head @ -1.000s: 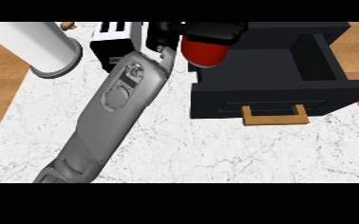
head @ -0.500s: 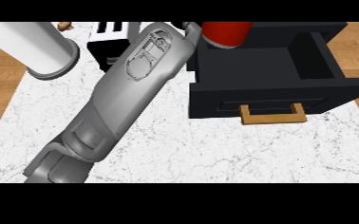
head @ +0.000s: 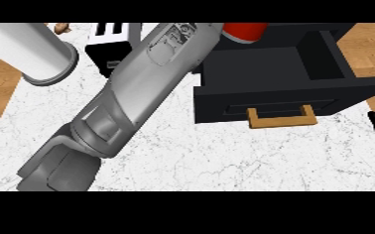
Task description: Pick up the can, place it into the drawer and close the drawer
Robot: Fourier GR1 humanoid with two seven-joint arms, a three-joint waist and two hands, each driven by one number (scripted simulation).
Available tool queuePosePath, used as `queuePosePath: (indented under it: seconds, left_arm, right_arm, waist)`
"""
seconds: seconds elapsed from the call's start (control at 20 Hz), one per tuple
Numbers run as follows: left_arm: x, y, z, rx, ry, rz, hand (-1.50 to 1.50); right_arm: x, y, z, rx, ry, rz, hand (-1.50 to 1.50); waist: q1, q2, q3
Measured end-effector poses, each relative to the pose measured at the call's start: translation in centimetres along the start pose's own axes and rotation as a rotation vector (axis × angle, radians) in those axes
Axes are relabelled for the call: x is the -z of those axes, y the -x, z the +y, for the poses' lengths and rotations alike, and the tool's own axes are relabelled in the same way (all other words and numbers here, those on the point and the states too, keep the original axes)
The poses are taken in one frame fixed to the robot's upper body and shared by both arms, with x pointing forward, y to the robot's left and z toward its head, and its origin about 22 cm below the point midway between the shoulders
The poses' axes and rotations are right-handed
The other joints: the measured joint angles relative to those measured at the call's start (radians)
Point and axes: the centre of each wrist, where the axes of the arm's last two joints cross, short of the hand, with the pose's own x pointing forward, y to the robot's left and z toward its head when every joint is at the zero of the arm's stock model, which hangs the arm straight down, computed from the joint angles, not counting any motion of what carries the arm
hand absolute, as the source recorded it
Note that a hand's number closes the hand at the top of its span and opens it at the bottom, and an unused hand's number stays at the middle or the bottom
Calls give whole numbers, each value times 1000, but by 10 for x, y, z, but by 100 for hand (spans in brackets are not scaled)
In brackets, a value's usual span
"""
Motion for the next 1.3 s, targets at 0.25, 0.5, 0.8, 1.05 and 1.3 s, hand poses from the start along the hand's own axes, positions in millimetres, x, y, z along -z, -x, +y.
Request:
queuePosePath:
  seconds: [0.25,0.5,0.8,1.05,1.3]
  left_arm:
    - [3,8,-2,22,-3,23,150]
    - [3,24,-3,59,-22,17,150]
    - [2,40,-3,106,-55,5,150]
    - [3,49,-2,145,-64,8,150]
    - [1,56,-2,181,-77,2,-150]
  right_arm:
    - [5,-4,4,-3,-7,-5,-150]
    - [11,-1,5,-5,-12,-13,-150]
    - [16,-1,8,-5,-24,-10,-150]
    - [20,-3,8,-4,-31,-23,-150]
    - [24,-8,9,-6,-46,-38,-150]
  waist:
    - [-10,2,0]
    - [-22,6,1]
    - [-35,10,1]
    - [-49,14,1]
    - [-62,17,1]
